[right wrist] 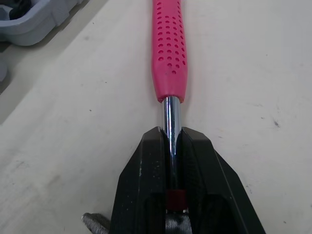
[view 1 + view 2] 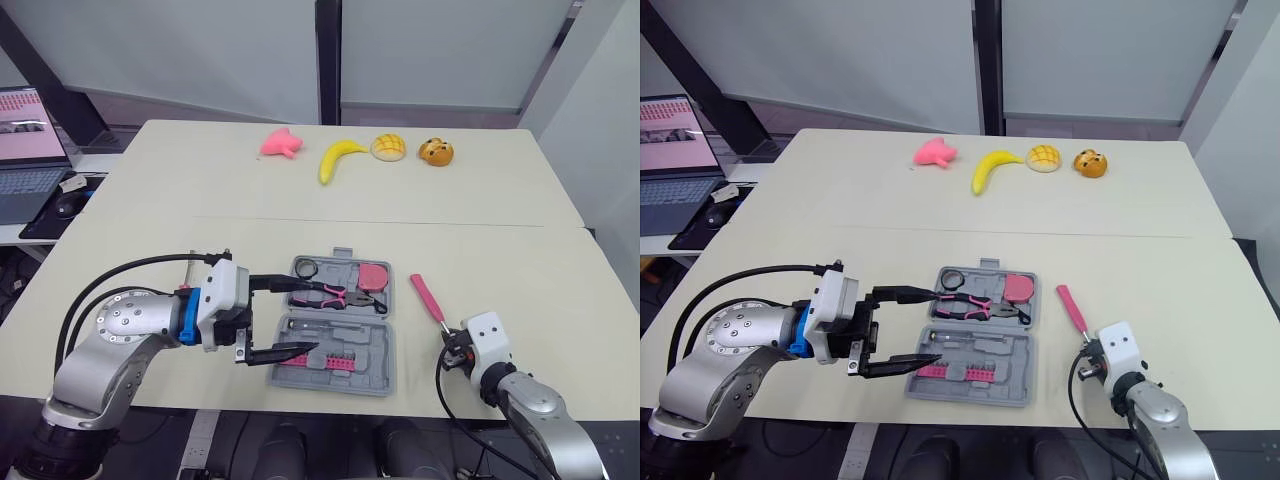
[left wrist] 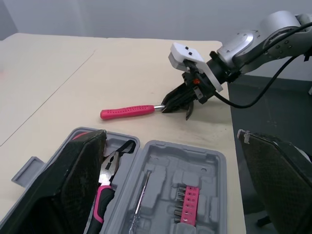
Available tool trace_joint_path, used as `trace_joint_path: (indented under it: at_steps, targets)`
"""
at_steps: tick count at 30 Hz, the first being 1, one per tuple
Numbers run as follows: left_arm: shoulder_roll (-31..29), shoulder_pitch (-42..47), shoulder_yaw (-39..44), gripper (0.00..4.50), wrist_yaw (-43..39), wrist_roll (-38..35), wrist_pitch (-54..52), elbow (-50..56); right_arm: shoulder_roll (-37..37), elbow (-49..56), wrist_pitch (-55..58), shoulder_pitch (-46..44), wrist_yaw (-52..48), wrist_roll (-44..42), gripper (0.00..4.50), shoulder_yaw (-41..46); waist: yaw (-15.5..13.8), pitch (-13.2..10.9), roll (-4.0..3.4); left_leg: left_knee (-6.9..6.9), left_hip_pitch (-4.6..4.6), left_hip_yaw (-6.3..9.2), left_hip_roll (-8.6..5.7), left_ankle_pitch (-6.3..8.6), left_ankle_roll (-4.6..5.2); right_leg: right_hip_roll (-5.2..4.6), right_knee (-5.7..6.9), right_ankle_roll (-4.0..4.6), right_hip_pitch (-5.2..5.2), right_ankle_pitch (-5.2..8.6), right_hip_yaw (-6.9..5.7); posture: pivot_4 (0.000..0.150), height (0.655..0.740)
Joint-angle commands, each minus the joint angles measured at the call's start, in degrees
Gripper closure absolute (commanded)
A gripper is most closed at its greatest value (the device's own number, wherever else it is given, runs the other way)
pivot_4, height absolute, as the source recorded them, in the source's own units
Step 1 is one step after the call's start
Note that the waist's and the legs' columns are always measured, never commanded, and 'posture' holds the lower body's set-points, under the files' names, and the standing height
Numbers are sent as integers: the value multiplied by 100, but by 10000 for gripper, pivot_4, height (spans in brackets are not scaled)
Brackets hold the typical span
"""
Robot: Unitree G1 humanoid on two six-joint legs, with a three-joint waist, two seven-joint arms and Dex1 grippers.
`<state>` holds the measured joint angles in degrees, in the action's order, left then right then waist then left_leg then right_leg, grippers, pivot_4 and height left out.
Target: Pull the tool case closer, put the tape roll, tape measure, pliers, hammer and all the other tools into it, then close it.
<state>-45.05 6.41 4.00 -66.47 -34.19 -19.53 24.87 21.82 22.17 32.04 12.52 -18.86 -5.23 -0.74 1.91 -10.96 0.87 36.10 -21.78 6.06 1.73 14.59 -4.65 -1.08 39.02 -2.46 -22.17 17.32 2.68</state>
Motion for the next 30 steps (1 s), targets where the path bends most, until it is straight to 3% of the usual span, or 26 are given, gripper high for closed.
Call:
trace_joint_path:
  at_steps: [1,7,10,14,20,25,30]
  targets:
    - [-233,-252,402,0,-70,-56,45,49,573,559,-228,-70,-410,102,42706,108,13,-2,-3,0,-1,-1,0,0,0,0,0,0,-1,0,0,1500,7400]
    - [-569,-814,889,0,-255,152,311,-244,1882,1195,119,-460,-1327,14,42706,109,23,-3,-5,0,2,3,2,0,1,2,1,-4,-2,2,-3,1500,7400]
    - [-718,-1104,1186,0,-347,277,437,-418,2836,1493,597,-1121,-2271,-213,42706,-57,10,-5,-8,2,0,4,1,0,1,1,1,-5,1,3,-5,1500,7400]
    - [-834,-1362,1352,0,-456,364,570,-487,3359,1525,921,-2032,-2901,-338,42706,-623,5,-2,-2,6,-1,-2,0,0,1,-2,-3,-5,0,-1,-2,1500,7400]
    - [-1020,-1805,1453,0,-796,624,916,-611,3271,1302,968,-3012,-3433,-149,42706,-1749,-4,-3,-2,1,-8,1,0,0,1,-4,-4,3,-5,-1,-9,1500,7400]
    - [-983,-1956,1522,0,-796,772,1181,-758,2565,999,1306,-3850,-3425,74,42706,-2609,2,-4,-1,3,-6,0,0,0,1,-5,-3,4,-7,-1,-8,1500,7400]
    - [-947,-2202,1596,0,-776,851,1316,-777,2090,993,1540,-4110,-3375,292,42706,-3229,3,-4,-1,2,-9,3,2,0,1,-3,-1,4,-9,-1,-11,1500,7400]
